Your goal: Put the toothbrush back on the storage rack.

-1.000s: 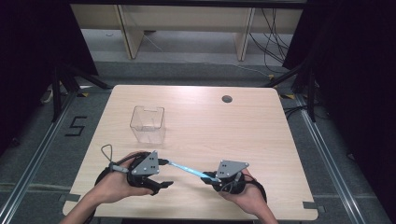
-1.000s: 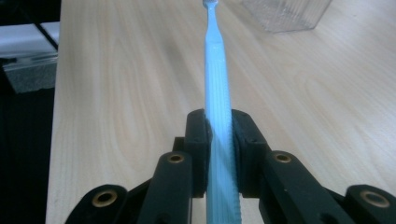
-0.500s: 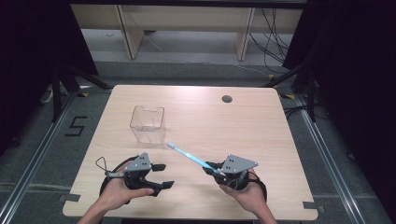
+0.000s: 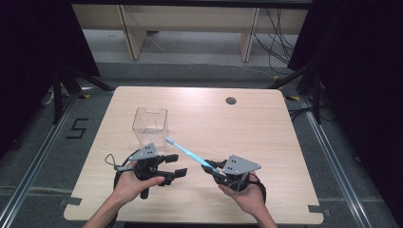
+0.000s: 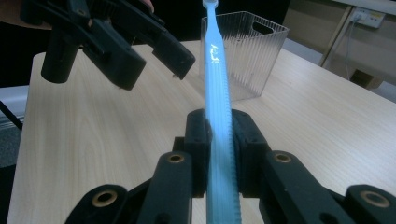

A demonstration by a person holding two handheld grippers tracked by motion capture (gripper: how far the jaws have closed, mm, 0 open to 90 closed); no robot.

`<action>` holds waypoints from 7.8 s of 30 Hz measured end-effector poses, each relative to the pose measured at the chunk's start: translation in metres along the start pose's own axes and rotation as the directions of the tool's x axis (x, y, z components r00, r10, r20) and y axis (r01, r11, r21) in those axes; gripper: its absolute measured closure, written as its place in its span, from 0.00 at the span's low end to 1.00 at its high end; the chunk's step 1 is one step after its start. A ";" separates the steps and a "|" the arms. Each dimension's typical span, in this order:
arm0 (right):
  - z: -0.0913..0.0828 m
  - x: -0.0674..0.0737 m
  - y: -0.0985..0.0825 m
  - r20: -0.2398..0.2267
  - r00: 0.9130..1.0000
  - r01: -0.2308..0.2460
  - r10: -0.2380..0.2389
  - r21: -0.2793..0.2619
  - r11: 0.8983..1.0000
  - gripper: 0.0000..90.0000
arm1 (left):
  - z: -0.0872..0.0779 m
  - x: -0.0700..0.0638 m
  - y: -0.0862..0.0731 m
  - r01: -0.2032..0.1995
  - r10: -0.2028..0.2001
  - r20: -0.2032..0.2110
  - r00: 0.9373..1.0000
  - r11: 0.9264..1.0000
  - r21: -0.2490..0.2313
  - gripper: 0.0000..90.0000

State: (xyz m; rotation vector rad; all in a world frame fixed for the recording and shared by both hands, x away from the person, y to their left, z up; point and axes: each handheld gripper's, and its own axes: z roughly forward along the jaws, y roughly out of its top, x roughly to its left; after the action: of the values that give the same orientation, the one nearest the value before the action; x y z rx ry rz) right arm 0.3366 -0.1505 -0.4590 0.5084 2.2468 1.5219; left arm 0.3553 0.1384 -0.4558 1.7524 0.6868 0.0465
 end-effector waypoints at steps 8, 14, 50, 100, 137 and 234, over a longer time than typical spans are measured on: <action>0.003 0.003 0.000 0.000 1.000 0.013 -0.013 -0.003 1.000 0.88 | 0.004 -0.001 0.015 0.001 0.000 0.017 1.000 0.999 -0.037 0.34; 0.003 0.003 0.000 0.010 1.000 0.019 -0.019 -0.014 1.000 0.88 | 0.012 -0.003 0.020 0.008 -0.007 0.029 1.000 0.999 -0.046 0.37; 0.015 0.013 0.001 0.112 0.993 0.044 -0.048 0.037 0.998 0.71 | 0.028 -0.020 0.039 0.006 0.002 0.066 0.998 0.992 -0.124 0.92; 0.017 0.019 0.061 0.101 0.991 -0.072 0.084 -0.120 0.990 0.89 | 0.047 -0.035 0.022 -0.309 0.301 -0.168 0.939 0.951 -0.024 0.92; 0.007 0.004 0.063 0.209 0.958 -0.169 0.199 -0.153 0.974 0.94 | 0.061 -0.025 0.004 -0.400 0.385 -0.149 0.911 0.912 -0.091 0.77; -0.032 -0.030 -0.051 0.475 0.846 -0.290 0.244 0.024 0.957 0.38 | -0.049 0.052 0.072 -0.357 0.234 -0.468 0.852 0.914 -0.193 0.92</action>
State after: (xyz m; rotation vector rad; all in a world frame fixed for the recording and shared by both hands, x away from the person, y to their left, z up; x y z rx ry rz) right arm 0.3425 -0.2090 -0.4920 1.1307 1.9257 1.2382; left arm 0.4100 0.1962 -0.3923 1.5721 0.6806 0.7407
